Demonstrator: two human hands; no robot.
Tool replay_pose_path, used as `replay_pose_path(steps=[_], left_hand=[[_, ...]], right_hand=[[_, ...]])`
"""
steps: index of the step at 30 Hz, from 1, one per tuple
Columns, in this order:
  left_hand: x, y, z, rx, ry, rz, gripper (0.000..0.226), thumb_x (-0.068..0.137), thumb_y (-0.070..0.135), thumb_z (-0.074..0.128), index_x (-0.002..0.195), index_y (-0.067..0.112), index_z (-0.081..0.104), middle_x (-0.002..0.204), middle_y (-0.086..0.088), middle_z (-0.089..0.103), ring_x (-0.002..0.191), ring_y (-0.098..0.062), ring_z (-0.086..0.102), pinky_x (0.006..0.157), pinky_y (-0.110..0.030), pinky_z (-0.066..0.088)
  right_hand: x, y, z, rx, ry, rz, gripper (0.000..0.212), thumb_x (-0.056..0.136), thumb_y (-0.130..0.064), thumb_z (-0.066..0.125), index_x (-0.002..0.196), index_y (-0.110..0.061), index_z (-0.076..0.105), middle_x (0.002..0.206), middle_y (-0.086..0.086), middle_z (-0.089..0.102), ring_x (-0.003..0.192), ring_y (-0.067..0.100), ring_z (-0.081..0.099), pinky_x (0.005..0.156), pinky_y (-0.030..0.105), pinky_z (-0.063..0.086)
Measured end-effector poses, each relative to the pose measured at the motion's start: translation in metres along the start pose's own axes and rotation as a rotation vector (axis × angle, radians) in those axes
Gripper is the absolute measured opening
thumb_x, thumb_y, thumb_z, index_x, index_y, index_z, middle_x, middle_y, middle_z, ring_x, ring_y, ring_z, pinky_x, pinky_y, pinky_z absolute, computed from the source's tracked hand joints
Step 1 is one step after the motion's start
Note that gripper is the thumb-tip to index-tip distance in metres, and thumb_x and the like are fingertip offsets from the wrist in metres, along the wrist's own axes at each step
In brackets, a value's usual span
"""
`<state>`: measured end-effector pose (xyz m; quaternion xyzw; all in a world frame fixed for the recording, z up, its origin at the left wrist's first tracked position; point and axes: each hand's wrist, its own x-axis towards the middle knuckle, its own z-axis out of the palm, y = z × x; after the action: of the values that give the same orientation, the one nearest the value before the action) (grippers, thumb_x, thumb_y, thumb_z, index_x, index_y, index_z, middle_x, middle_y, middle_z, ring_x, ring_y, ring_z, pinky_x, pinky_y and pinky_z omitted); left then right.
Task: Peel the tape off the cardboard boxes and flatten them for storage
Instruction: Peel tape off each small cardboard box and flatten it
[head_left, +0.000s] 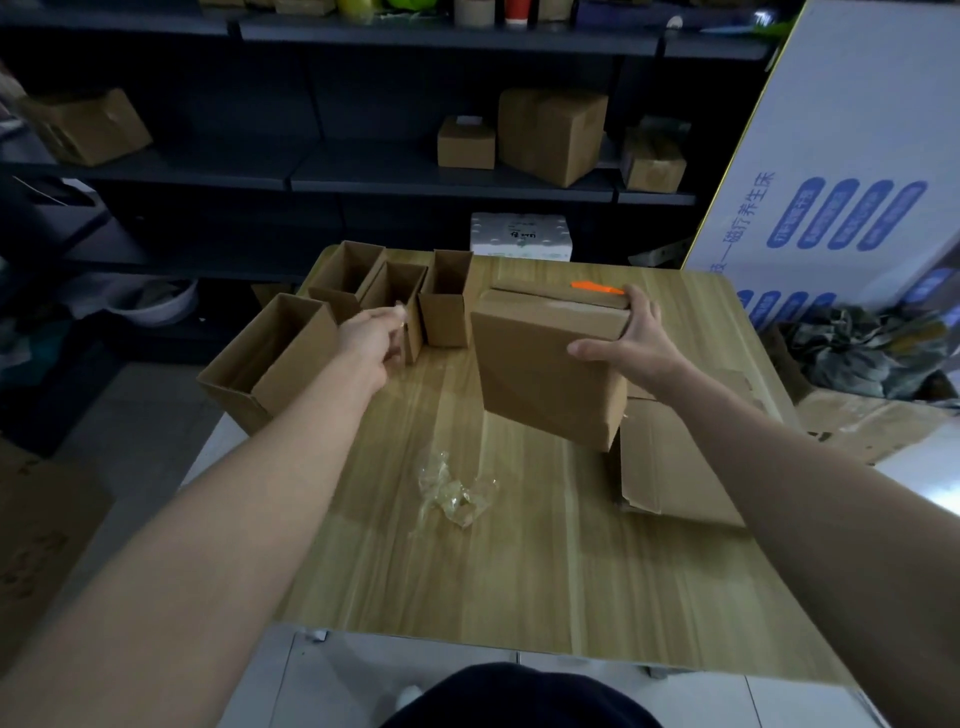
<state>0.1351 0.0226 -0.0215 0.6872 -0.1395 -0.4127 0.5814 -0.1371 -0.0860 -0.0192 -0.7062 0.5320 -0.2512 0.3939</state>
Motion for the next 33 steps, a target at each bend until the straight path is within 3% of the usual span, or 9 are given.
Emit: replay_pose_path(steps=[6, 12, 15, 17, 19, 24, 27, 30, 33], left_hand=[[0.008, -0.032, 0.008, 0.147, -0.036, 0.034, 0.006, 0.090, 0.009, 0.061, 0.093, 0.011, 0.065, 0.090, -0.004, 0.065, 0.080, -0.016, 0.062, 0.078, -0.029, 0.055], [0.009, -0.117, 0.011, 0.441, -0.175, -0.108, 0.010, 0.088, -0.005, 0.060, 0.082, 0.003, 0.060, 0.087, -0.014, 0.061, 0.064, -0.014, 0.056, 0.048, -0.013, 0.051], [0.010, -0.158, 0.009, 0.802, -0.240, -0.137, 0.019, 0.086, 0.001, 0.065, 0.104, -0.003, 0.065, 0.085, -0.009, 0.065, 0.069, -0.017, 0.056, 0.065, -0.021, 0.053], [0.002, -0.169, 0.007, 0.942, -0.281, -0.129, 0.028, 0.088, 0.005, 0.063, 0.116, 0.001, 0.061, 0.091, -0.004, 0.062, 0.077, -0.016, 0.057, 0.056, -0.005, 0.041], [0.001, -0.174, 0.009, 1.039, -0.311, -0.108, 0.040, 0.090, 0.006, 0.060, 0.129, -0.001, 0.052, 0.105, -0.003, 0.062, 0.089, -0.016, 0.057, 0.055, -0.004, 0.036], [-0.002, -0.155, 0.009, 1.241, -0.456, -0.100, 0.039, 0.093, 0.010, 0.054, 0.131, 0.002, 0.053, 0.135, -0.013, 0.054, 0.121, -0.026, 0.053, 0.097, -0.026, 0.042], [-0.008, -0.143, 0.011, 1.281, -0.577, -0.029, 0.046, 0.094, 0.010, 0.052, 0.139, 0.007, 0.043, 0.138, -0.010, 0.049, 0.109, -0.024, 0.056, 0.077, -0.024, 0.048], [-0.011, -0.136, 0.006, 1.213, -0.514, 0.026, 0.046, 0.091, -0.002, 0.047, 0.135, 0.008, 0.039, 0.099, -0.009, 0.060, 0.074, -0.019, 0.056, 0.051, -0.021, 0.041], [-0.011, -0.123, -0.003, 1.162, -0.400, 0.076, 0.042, 0.091, -0.004, 0.045, 0.133, 0.005, 0.043, 0.111, -0.015, 0.060, 0.100, -0.027, 0.061, 0.077, -0.031, 0.050]], right_hand=[[-0.002, -0.001, 0.008, -0.095, 0.015, -0.054, 0.112, 0.063, -0.036, 0.086, 0.148, -0.024, 0.014, 0.141, 0.002, 0.021, 0.130, 0.025, 0.030, 0.107, 0.045, 0.037], [-0.011, 0.005, 0.020, -0.150, -0.012, -0.070, 0.117, 0.062, -0.039, 0.085, 0.150, -0.024, 0.009, 0.146, 0.003, 0.017, 0.134, 0.027, 0.027, 0.109, 0.049, 0.036], [-0.014, 0.010, 0.019, -0.161, -0.015, -0.084, 0.118, 0.063, -0.039, 0.085, 0.151, -0.022, 0.009, 0.147, 0.003, 0.017, 0.135, 0.026, 0.026, 0.110, 0.048, 0.035], [-0.015, 0.013, 0.019, -0.164, -0.019, -0.097, 0.117, 0.064, -0.038, 0.085, 0.151, -0.022, 0.009, 0.147, 0.004, 0.017, 0.135, 0.025, 0.025, 0.110, 0.047, 0.034], [-0.017, 0.017, 0.019, -0.168, -0.023, -0.104, 0.116, 0.064, -0.038, 0.085, 0.151, -0.022, 0.009, 0.148, 0.004, 0.016, 0.136, 0.025, 0.025, 0.111, 0.047, 0.034], [-0.016, 0.018, 0.023, -0.215, -0.058, -0.117, 0.116, 0.065, -0.039, 0.084, 0.152, -0.022, 0.009, 0.150, 0.003, 0.013, 0.138, 0.027, 0.022, 0.112, 0.047, 0.031], [-0.014, 0.012, 0.025, -0.220, -0.079, -0.148, 0.115, 0.065, -0.039, 0.084, 0.151, -0.023, 0.010, 0.151, 0.004, 0.013, 0.138, 0.028, 0.023, 0.112, 0.048, 0.032], [-0.013, 0.004, 0.029, -0.220, -0.095, -0.182, 0.115, 0.065, -0.038, 0.084, 0.151, -0.022, 0.009, 0.149, 0.003, 0.015, 0.136, 0.027, 0.024, 0.111, 0.046, 0.033], [-0.014, -0.003, 0.035, -0.223, -0.119, -0.233, 0.115, 0.066, -0.038, 0.084, 0.150, -0.025, 0.007, 0.149, 0.001, 0.014, 0.135, 0.026, 0.025, 0.110, 0.046, 0.035]])
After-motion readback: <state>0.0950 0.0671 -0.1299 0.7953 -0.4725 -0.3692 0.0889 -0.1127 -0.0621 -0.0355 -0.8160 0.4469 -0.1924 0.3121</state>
